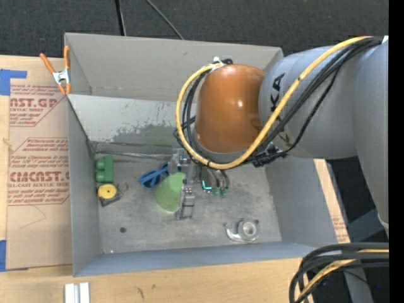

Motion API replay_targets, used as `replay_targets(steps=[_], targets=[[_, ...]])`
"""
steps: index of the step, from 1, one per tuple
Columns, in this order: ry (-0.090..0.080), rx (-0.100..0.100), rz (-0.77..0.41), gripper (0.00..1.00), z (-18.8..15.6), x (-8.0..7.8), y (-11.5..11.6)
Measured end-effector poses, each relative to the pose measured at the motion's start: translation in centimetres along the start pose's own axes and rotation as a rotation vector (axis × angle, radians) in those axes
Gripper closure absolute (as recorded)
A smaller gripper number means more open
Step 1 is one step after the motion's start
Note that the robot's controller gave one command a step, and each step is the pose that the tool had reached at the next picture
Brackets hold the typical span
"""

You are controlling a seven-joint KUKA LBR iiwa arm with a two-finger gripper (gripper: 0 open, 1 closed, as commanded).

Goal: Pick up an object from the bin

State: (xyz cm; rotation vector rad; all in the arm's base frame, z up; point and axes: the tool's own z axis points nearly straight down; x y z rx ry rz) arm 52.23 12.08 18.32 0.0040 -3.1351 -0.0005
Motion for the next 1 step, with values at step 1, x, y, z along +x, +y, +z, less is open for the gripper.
replay_targets(steps=[1], targets=[[-0.012,-0.001,-0.125,0.00,10.13,-6.52,-0.69]])
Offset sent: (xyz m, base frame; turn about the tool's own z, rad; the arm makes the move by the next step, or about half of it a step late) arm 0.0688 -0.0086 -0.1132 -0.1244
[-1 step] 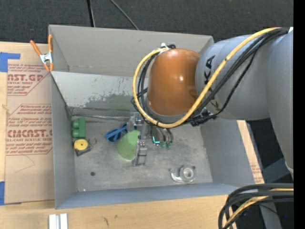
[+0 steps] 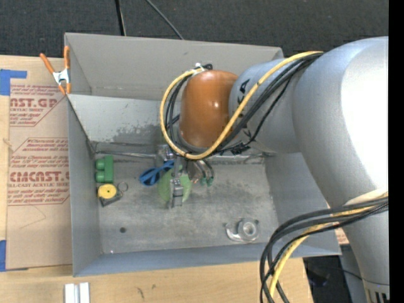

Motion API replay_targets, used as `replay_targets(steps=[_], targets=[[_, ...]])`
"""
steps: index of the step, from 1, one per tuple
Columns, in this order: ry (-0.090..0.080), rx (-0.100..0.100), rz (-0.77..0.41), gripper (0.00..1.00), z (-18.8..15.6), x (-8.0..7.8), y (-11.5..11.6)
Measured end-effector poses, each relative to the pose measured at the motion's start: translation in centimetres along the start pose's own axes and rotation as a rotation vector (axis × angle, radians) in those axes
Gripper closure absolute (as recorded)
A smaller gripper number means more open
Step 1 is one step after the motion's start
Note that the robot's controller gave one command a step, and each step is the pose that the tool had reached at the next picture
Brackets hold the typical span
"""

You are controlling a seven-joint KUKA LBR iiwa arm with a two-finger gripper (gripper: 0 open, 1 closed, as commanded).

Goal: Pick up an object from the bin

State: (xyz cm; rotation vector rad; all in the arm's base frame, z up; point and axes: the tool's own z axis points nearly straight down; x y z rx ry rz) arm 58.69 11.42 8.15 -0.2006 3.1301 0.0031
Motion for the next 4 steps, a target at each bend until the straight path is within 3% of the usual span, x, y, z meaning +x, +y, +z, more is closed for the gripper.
replay_targets(steps=[1,2,3,4], targets=[[0.000,0.001,0.016,0.00,-2.0,-0.1,-1.0],[0.001,0.001,-0.237,0.00,-2.2,-0.5,-0.7],[0.003,0.000,0.171,0.00,1.1,-0.7,0.5],[0.002,0.000,0.170,0.00,1.1,-0.8,0.6]])
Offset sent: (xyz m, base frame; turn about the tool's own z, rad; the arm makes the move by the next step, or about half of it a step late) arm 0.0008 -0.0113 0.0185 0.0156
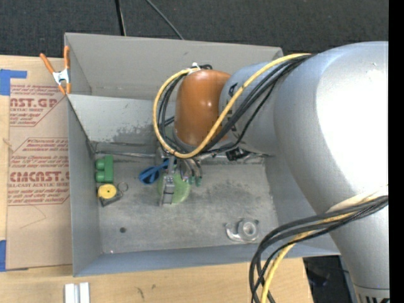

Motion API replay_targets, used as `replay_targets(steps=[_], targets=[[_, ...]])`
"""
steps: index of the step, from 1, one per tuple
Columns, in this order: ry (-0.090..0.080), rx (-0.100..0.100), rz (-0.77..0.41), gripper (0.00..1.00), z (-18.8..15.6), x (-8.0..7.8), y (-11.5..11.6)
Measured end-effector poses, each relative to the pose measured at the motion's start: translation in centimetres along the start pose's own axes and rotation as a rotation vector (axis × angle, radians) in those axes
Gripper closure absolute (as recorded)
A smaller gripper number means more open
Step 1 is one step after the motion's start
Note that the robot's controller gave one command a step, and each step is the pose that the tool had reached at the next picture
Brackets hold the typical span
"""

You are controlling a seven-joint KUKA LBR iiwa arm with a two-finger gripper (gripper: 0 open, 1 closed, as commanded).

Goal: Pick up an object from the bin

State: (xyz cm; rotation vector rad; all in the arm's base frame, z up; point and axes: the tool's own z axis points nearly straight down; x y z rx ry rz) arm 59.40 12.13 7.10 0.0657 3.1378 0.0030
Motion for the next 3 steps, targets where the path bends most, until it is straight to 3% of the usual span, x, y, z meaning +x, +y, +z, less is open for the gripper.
replay_targets(steps=[1,2,3], targets=[[-0.002,0.000,0.001,1.00,-0.1,-0.1,0.0],[-0.005,-0.001,0.000,1.00,-5.8,-0.3,0.1],[-0.003,-0.001,-0.001,1.00,-8.5,-0.4,0.2]])
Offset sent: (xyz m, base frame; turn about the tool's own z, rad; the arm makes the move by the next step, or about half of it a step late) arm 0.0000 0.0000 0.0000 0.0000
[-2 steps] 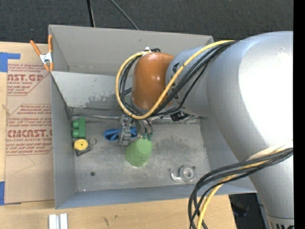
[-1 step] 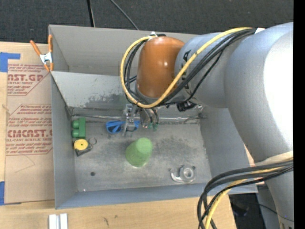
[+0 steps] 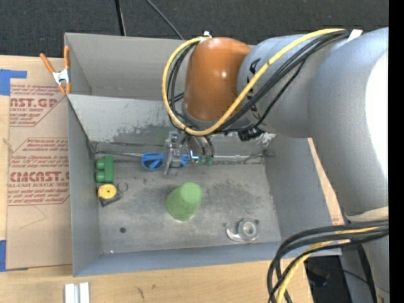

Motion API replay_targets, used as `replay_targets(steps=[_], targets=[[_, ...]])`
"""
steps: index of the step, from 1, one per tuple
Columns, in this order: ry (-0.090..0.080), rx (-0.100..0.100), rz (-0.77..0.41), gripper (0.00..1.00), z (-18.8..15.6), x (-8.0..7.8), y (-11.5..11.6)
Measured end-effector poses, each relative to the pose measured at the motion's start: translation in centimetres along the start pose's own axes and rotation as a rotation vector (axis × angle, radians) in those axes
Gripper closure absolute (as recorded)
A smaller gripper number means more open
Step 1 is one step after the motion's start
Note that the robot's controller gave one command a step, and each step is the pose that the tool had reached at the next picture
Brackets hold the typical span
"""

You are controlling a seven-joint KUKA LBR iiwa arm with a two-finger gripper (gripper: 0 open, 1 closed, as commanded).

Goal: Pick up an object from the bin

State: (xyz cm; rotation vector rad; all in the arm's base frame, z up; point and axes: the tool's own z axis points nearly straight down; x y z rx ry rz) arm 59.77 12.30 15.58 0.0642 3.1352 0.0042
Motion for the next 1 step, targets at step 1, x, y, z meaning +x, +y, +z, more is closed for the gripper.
replay_targets(steps=[1], targets=[[0.001,0.000,-0.001,1.00,-1.79,-0.11,0.11]])
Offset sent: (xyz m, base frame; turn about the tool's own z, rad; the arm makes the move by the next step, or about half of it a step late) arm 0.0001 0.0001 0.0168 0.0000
